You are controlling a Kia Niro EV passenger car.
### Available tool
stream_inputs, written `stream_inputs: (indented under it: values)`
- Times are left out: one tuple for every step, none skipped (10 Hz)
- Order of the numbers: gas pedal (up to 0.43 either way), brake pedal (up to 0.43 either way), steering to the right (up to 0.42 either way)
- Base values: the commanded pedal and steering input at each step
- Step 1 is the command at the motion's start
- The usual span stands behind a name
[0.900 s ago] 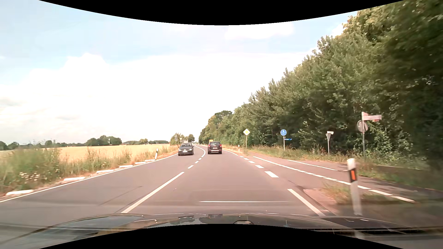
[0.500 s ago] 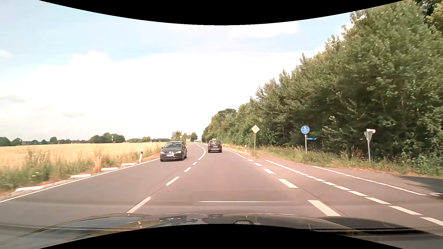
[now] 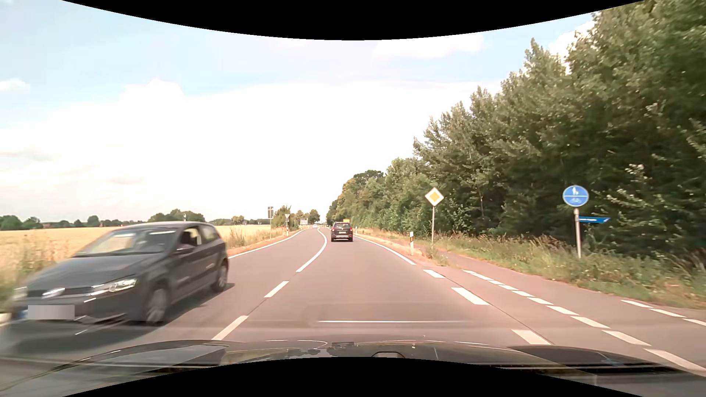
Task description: Follow the waypoints while adhering to traffic rules and regulations
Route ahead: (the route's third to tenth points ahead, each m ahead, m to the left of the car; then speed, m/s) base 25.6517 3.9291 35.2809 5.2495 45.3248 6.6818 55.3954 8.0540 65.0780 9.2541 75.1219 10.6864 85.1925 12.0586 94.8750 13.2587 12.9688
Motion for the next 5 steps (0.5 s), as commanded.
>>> stream_inputs:
  values:
    - [0.24, 0.0, -0.016]
    - [0.24, 0.0, -0.016]
    - [0.24, 0.0, -0.016]
    - [0.24, 0.0, -0.016]
    - [0.24, 0.0, -0.016]
